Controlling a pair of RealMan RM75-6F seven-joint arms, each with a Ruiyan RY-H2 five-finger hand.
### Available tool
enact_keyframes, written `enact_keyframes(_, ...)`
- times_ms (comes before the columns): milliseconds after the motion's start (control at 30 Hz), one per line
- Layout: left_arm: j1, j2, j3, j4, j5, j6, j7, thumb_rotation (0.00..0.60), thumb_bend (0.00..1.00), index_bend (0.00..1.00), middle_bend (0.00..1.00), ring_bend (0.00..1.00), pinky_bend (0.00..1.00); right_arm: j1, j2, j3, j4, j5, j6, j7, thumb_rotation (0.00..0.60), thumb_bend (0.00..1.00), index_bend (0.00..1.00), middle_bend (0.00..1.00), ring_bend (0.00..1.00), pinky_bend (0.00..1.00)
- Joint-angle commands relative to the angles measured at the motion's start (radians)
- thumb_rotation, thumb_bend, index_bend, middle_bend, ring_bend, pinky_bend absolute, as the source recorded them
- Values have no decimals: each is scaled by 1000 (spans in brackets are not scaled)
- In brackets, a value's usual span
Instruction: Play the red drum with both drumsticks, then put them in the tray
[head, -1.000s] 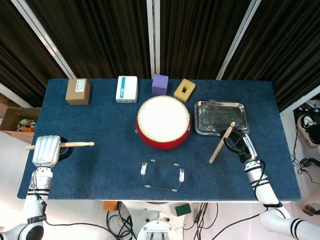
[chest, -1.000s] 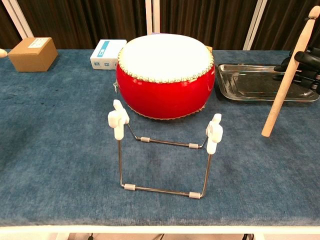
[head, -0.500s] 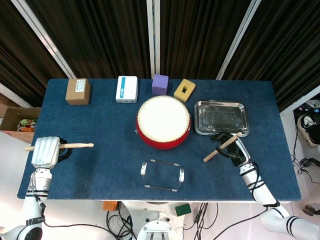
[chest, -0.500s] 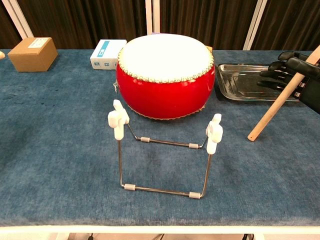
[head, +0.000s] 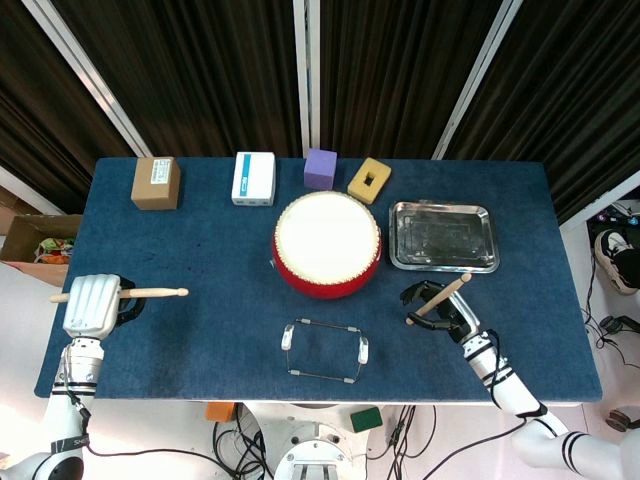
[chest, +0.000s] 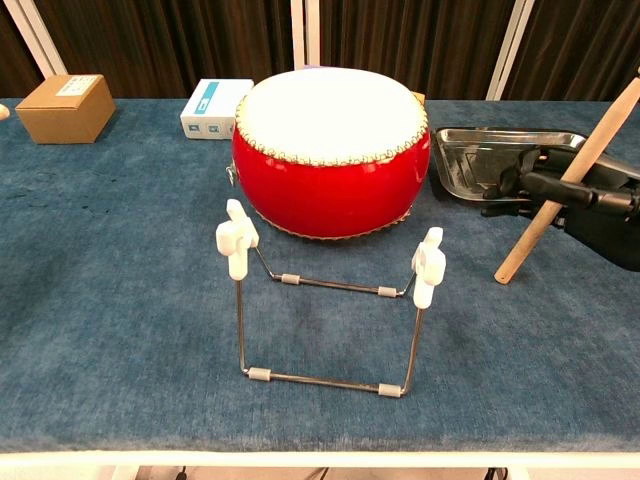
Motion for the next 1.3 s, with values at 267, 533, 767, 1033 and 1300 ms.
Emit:
enact_keyframes(267,0,6,4,-4,7,-5,-2,600,290,1000,1000,1000,1000,12,-45,-24,24,22,-43,-127,600,143,927,816,621,577)
enact_keyframes(533,-2,10,4,0,10,-11,-6,600,290,1000,1000,1000,1000,23,-84,-16,34,34,-48,-252,600,415,1000,992,880,798)
enact_keyframes(767,-11,22,7,10,9,-34,-4,600,290,1000,1000,1000,1000,51,-79,-23,47,2,-48,-460,600,845,1000,1000,1000,937)
enact_keyframes(1033,-33,45,1,23,9,-66,6,600,290,1000,1000,1000,1000,106,115,3,-122,4,-96,-810,600,936,1000,1000,1000,1000)
enact_keyframes(1300,-131,67,-62,60,-13,-164,20,600,290,1000,1000,1000,1000,177,437,60,-418,147,-284,-1160,600,942,1000,1000,1000,1000)
